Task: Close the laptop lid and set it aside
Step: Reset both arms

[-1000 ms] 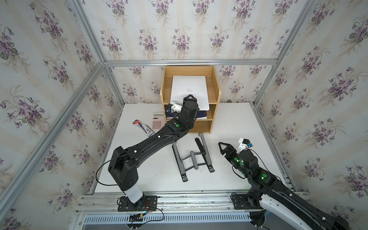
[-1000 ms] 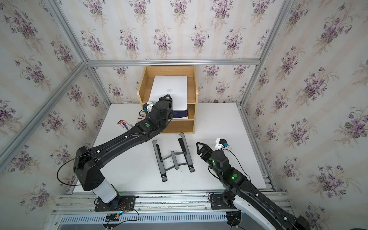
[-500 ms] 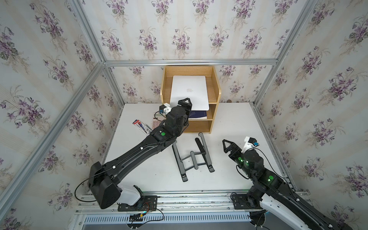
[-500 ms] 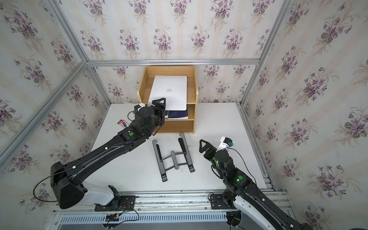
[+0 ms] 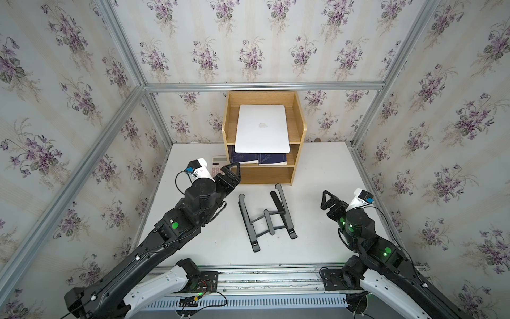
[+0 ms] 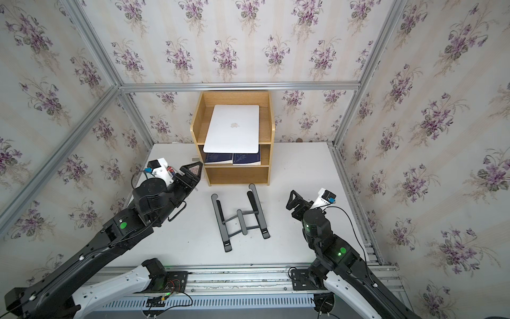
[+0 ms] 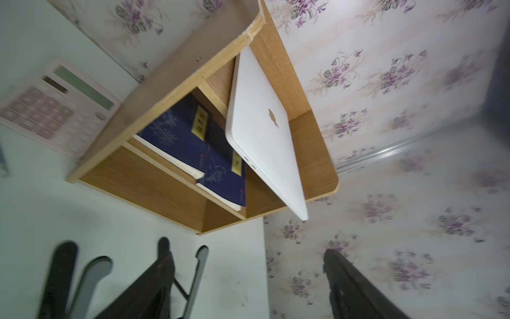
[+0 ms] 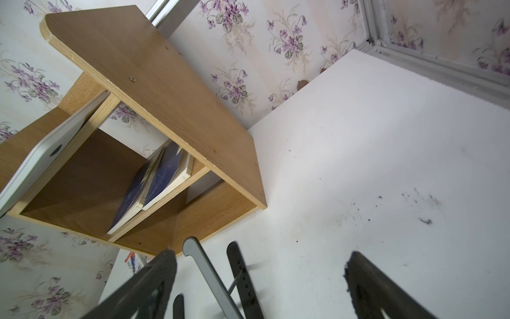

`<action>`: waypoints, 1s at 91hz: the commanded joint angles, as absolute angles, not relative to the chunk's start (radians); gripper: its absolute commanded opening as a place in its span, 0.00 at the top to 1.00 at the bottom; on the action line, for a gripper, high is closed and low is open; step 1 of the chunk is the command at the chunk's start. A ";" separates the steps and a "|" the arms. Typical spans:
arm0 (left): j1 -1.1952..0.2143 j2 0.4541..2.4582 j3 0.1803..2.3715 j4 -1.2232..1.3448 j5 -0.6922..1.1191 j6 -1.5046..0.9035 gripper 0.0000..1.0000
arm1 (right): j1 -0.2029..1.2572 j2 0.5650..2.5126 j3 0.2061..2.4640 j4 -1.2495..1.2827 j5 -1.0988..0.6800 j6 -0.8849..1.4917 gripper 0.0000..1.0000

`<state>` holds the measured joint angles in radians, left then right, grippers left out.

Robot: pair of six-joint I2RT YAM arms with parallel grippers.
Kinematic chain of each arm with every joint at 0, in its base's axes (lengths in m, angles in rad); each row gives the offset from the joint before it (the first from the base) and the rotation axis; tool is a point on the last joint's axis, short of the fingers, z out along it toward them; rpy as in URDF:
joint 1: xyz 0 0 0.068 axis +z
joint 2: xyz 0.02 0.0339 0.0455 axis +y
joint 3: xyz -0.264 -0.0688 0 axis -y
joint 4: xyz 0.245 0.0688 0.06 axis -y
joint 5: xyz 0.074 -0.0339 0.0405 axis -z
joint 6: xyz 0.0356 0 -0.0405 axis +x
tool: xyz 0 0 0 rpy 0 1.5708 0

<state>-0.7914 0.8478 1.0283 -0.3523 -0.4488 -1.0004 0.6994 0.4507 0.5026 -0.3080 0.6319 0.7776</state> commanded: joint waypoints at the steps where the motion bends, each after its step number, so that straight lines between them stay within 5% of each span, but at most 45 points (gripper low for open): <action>1: -0.789 0.803 1.003 -0.566 -0.728 -0.661 0.13 | 0.699 0.463 0.468 -0.136 0.754 0.597 0.00; 20: -0.694 0.800 0.858 -0.402 -1.013 -0.360 0.01 | 0.699 0.638 0.389 0.320 0.944 0.163 0.00; 37: -0.403 0.856 0.735 -0.286 -0.889 -0.338 0.01 | 0.624 0.876 0.185 1.026 0.921 -0.199 0.00; 57: -0.186 0.965 0.616 -0.147 -0.745 -0.278 0.00 | 0.472 1.116 0.200 1.087 0.839 -0.179 0.00; 91: -0.097 1.181 0.433 0.279 -0.607 -0.204 0.00 | 0.278 1.197 0.157 0.951 0.629 0.099 0.00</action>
